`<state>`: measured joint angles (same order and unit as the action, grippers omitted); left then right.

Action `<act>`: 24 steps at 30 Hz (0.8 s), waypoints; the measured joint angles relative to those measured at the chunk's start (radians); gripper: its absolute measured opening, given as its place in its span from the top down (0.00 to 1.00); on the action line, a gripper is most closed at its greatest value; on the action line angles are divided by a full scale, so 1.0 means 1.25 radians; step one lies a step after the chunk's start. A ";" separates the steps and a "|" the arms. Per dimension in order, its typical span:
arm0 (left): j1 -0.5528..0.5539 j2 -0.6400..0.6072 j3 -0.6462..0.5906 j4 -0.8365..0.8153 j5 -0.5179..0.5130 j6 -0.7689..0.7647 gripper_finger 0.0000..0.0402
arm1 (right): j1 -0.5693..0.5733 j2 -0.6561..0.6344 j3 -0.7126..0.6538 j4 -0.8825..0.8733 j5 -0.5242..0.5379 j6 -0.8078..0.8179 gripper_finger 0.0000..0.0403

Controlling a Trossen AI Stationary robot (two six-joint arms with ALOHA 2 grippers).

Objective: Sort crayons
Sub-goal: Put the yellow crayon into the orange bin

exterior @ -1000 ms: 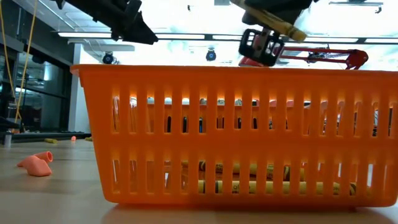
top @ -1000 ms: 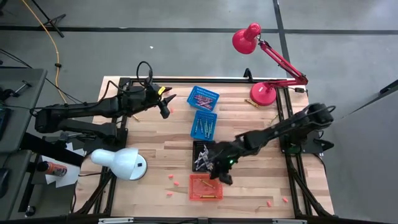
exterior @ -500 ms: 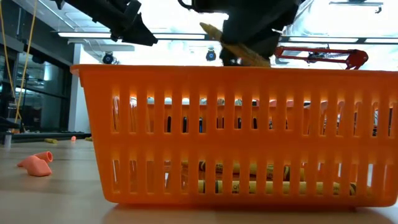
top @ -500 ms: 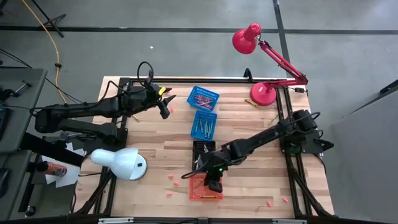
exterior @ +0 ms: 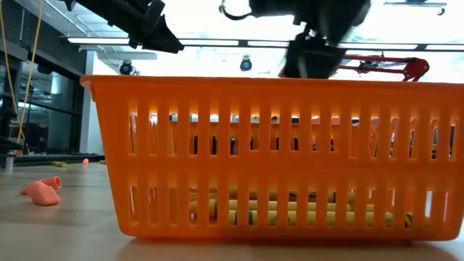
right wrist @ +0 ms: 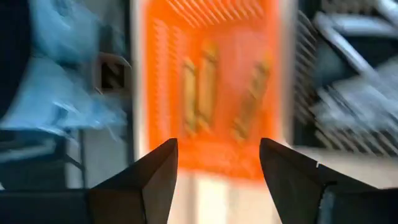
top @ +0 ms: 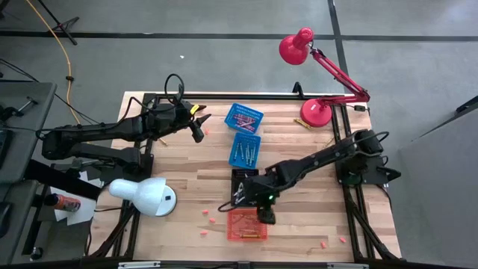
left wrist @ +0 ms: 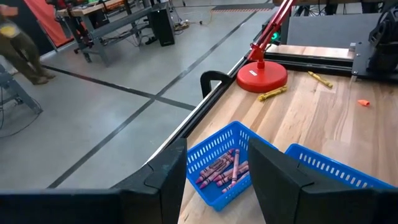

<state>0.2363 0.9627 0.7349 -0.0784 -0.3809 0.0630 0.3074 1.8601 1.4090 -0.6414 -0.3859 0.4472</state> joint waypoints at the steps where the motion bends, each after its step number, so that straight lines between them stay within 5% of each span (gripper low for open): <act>1: 0.000 0.000 0.000 0.000 0.000 -0.004 0.61 | -0.004 -0.014 0.000 -0.048 0.013 -0.021 0.45; 6: 0.000 0.000 0.000 0.002 0.001 -0.053 0.61 | -0.023 -0.136 -0.087 -0.184 0.079 -0.110 0.44; 13: -0.001 0.000 -0.001 0.025 0.000 -0.103 0.61 | -0.096 -0.469 -0.428 -0.082 0.118 0.061 0.44; 19: -0.001 0.015 0.000 0.120 0.046 -0.229 0.61 | -0.171 -0.729 -0.615 0.176 0.286 0.180 0.44; 24: 0.000 0.080 -0.001 0.314 0.250 -0.218 0.61 | -0.238 -0.819 -0.691 0.496 0.428 0.060 0.44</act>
<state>0.2360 1.0623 0.7341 0.3142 -0.0683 -0.2101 0.0098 0.8362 0.5452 -0.0210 0.1494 0.5224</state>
